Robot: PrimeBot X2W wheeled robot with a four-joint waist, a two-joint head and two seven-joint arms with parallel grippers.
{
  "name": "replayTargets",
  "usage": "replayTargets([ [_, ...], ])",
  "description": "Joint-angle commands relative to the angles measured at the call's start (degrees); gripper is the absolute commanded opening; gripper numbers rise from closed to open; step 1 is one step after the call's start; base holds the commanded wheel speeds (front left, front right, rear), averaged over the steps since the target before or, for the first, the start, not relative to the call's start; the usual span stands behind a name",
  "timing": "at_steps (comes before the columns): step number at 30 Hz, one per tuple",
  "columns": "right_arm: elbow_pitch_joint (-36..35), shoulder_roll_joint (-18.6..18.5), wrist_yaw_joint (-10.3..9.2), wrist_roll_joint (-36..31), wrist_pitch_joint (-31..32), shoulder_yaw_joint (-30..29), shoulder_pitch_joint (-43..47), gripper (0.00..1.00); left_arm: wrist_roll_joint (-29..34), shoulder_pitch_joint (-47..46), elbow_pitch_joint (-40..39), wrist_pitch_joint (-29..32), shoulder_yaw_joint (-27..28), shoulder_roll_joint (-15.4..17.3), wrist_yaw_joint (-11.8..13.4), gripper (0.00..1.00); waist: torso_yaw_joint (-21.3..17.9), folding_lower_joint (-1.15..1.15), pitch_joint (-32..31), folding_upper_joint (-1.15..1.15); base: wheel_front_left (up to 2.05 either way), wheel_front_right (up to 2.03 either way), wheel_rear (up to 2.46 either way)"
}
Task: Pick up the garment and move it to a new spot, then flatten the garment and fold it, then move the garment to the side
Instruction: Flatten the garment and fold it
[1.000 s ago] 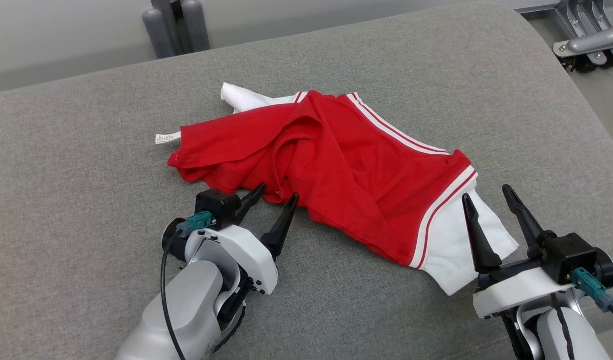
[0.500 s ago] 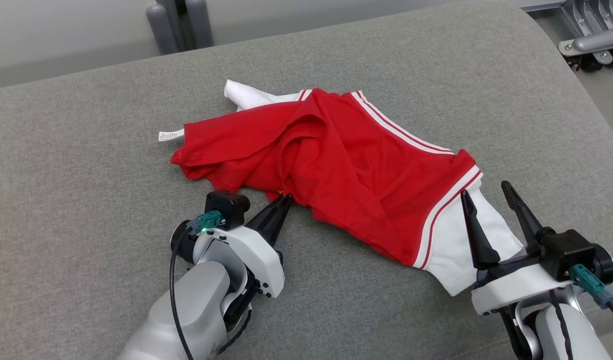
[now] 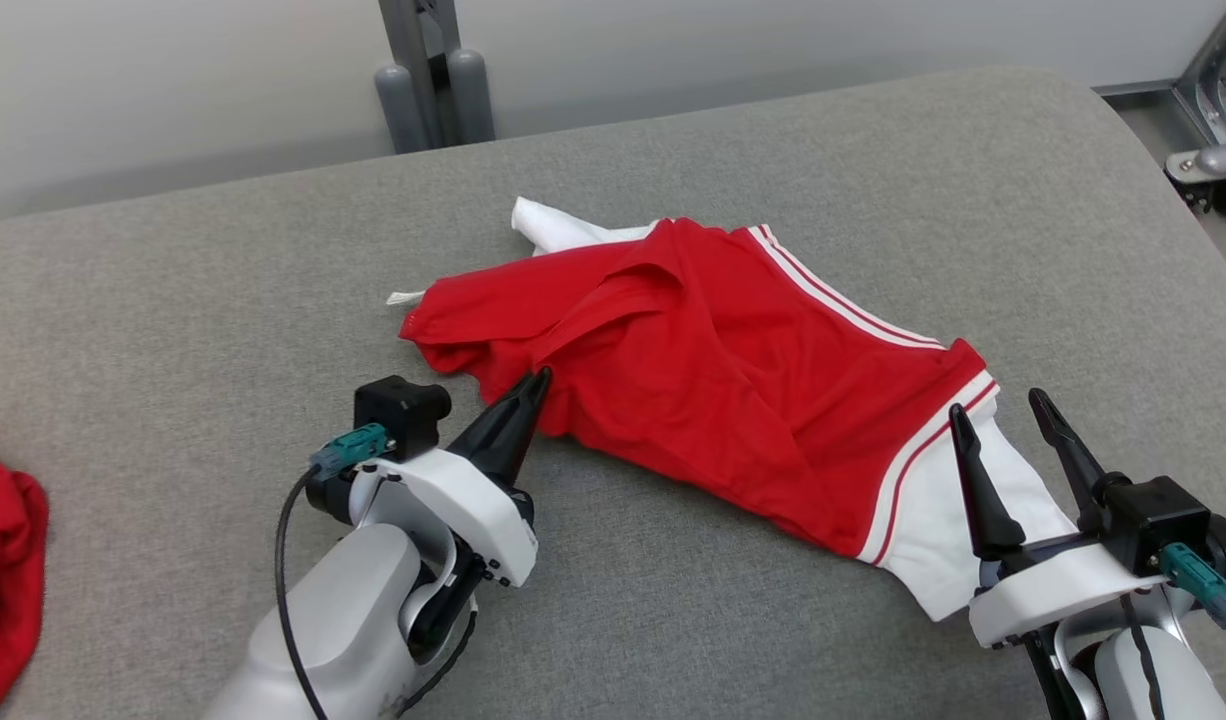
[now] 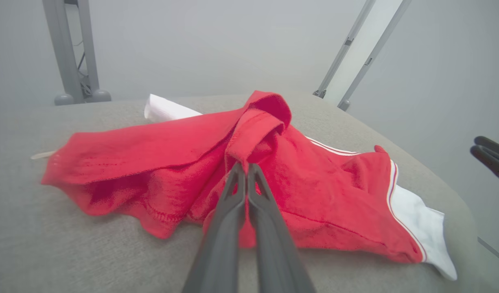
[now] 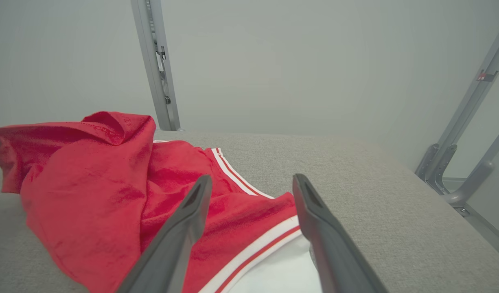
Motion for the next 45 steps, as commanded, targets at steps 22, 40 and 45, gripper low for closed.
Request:
replayTargets([
  [22,13.6,-0.5,-0.02,0.8,0.0,-7.6,4.7,1.00,9.4,18.3,-16.7,-0.1,14.6,6.7,-0.1,0.00,9.3,0.00,-9.4,0.00,0.00,0.00,0.00],
  [40,26.9,1.9,-0.02,19.1,0.6,-5.2,5.6,1.00,10.8,24.4,-17.4,-0.1,14.0,5.5,-0.1,0.00,9.1,0.00,-8.6,0.00,0.00,0.00,0.00],
  [45,28.1,2.0,-0.02,23.2,0.7,-3.6,5.0,1.00,10.7,24.0,-17.2,-0.1,14.2,5.3,-0.1,0.00,8.9,0.00,-8.3,0.00,0.00,0.00,0.00],
])
